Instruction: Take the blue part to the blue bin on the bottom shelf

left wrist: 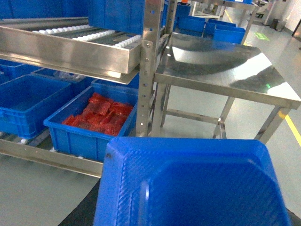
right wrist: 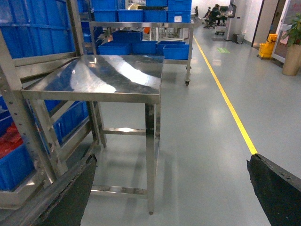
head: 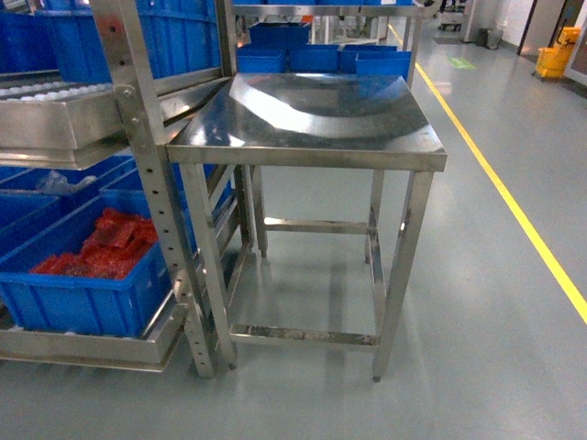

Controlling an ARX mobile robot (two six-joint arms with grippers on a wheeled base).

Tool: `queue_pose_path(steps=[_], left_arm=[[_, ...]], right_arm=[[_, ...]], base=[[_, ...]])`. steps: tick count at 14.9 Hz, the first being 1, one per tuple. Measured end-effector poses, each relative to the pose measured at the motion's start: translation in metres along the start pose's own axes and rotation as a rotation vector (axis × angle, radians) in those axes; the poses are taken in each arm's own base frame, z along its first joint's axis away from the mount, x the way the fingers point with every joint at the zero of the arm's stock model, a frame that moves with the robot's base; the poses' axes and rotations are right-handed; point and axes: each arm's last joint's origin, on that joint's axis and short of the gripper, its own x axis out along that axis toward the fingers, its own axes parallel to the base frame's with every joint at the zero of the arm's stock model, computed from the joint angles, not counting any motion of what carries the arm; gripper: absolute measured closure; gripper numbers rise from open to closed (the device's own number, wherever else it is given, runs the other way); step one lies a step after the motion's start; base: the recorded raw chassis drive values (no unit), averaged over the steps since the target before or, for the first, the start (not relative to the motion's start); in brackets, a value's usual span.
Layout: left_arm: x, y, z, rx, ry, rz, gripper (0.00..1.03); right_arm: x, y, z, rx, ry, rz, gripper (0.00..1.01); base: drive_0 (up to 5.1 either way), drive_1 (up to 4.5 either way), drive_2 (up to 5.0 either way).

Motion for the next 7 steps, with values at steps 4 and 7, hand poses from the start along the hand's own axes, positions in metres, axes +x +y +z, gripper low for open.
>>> queue_pose_path(steps=[4,7], left_arm=[[0.0002,0.0,-0.0003,0.001,0.003,0.0,0.6],[0.0001,0.0,-0.0002,0.0,0.002,0.0,0.6]], right_arm=[[0.0,0.0,-0.0001,0.0,0.002,0.0,0.03],[0.0,0.0,-0.0002,0.0,0.002,0.0,0.03]], base=[[0.0,1.04,-1.0],[0.0,1.07,-1.1]])
